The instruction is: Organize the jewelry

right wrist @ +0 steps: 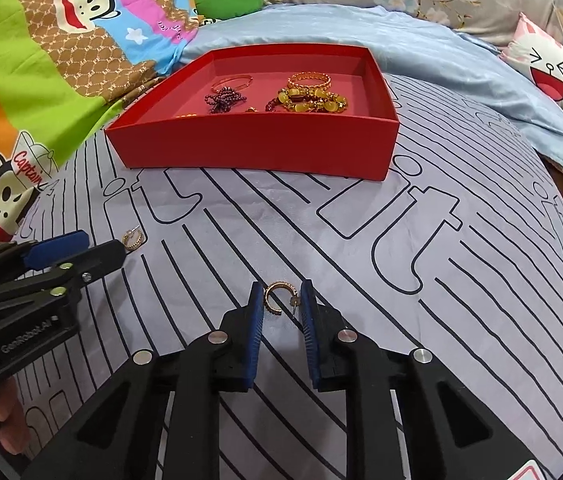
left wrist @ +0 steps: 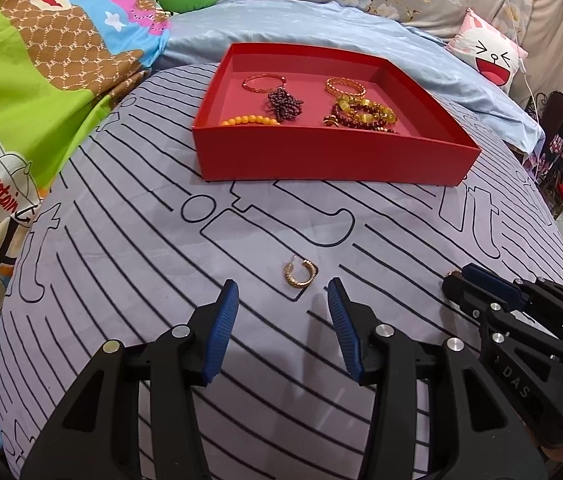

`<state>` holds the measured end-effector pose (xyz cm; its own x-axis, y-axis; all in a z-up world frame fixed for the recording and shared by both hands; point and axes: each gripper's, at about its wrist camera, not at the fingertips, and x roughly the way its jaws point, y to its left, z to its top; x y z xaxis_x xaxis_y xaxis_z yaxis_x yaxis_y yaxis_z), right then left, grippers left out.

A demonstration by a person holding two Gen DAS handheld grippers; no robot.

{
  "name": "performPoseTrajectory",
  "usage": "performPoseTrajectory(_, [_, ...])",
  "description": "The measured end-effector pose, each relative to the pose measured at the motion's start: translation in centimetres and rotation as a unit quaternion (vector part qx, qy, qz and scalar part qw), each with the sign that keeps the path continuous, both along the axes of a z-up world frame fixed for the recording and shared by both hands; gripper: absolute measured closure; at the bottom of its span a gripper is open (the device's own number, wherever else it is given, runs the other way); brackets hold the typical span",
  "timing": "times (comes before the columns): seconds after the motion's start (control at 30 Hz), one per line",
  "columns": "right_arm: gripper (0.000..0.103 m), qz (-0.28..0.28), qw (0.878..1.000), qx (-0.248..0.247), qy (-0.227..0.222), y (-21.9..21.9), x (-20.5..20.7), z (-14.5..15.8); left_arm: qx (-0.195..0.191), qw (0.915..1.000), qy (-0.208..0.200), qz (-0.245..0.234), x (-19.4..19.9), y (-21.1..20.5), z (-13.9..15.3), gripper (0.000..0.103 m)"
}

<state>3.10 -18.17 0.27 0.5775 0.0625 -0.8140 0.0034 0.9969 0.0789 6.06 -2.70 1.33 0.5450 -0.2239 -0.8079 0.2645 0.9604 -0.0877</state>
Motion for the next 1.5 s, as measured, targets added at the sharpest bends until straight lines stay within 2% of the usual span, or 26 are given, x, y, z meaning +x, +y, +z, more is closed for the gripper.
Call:
performPoseTrajectory(0.13, [0.085, -0.006, 1.000, 0.017, 0.004, -0.5, 0.1, 0.0, 0.000, 1.0000, 0.003, -0.002, 0.5, -0.3, -0.4, 0.061])
performPoseTrajectory(0.27, [0.085, -0.009, 1.000, 0.024, 0.005, -0.7, 0.2, 0.0, 0.000, 1.0000, 0.006, -0.006, 0.8, -0.5, -0.7, 0.071])
performPoseTrajectory(0.33, [0.085, -0.009, 1.000, 0.025, 0.005, -0.7, 0.2, 0.0, 0.003, 1.0000, 0.004, -0.008, 0.9, -0.7, -0.8, 0.073])
performPoseTrajectory(0.53, [0.085, -0.009, 1.000, 0.025, 0.004, -0.6, 0.3, 0.0, 0.007, 0.9999, 0.002, -0.015, 1.0, -1.1, -0.8, 0.086])
performPoseTrajectory(0.97, [0.085, -0.005, 1.000, 0.030, -0.004, -0.3, 0.1, 0.7, 0.006, 0.9998, 0.003, -0.020, 0.8, -1.4, -0.3, 0.087])
performPoseTrajectory(1.5, [0.085, 0.005, 0.998, 0.029, -0.059, 0.0, 1.5, 5.2, -0.006, 0.9991, -0.031, -0.027, 1.9, -2.7, 3.9, 0.087])
